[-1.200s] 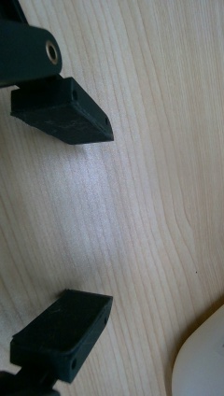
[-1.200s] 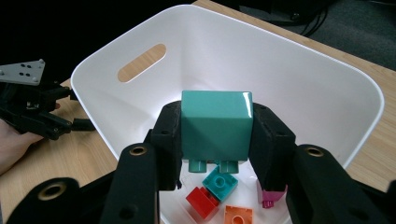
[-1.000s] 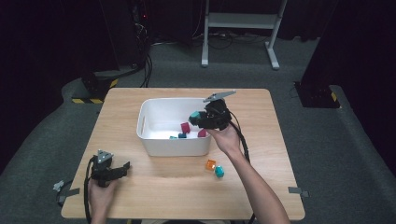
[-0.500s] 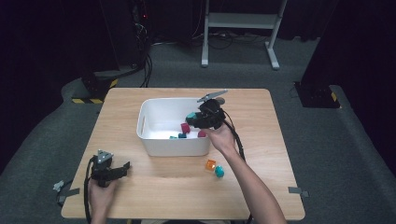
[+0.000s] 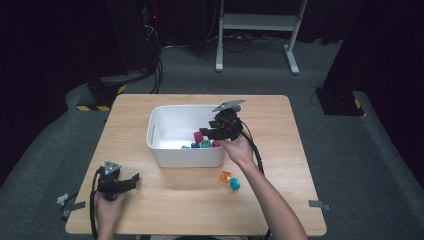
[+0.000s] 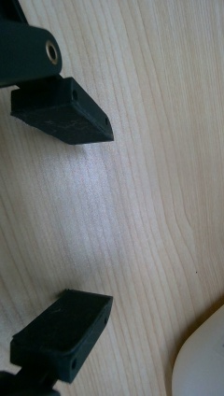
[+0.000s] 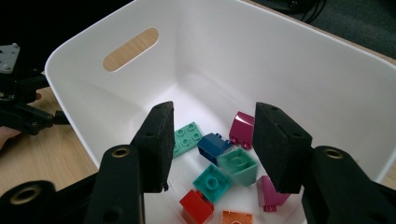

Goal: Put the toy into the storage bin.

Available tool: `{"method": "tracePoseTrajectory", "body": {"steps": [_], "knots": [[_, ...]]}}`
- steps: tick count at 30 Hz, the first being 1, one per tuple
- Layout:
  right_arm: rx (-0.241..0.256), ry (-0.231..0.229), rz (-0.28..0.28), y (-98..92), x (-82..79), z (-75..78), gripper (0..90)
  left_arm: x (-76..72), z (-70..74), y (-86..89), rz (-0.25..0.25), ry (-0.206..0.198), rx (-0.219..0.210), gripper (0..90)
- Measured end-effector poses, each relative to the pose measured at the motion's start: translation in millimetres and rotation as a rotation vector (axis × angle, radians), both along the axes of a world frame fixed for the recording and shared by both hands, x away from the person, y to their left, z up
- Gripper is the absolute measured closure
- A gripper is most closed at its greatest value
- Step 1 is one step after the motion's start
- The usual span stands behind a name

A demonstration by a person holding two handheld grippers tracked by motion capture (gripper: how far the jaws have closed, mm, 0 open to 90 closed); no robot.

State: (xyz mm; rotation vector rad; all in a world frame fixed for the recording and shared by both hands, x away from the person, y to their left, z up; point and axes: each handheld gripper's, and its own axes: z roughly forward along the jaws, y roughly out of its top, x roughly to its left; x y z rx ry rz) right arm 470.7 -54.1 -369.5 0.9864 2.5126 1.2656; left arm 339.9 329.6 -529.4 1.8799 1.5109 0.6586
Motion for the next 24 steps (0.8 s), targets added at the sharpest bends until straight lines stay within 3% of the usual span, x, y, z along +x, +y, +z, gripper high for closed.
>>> {"method": "tracePoseTrajectory", "body": {"steps": [13,24], "knots": [[0.076,-0.064,-0.072,-54.1,-30.8,2.7,46.4,0.0,0.0,-0.1,0.0,0.0,0.0,17.9],[0.076,-0.069,-0.136,-88.1,-58.4,-23.8,45.9,0.0,0.0,-0.1,0.0,0.0,0.0,17.9]]}}
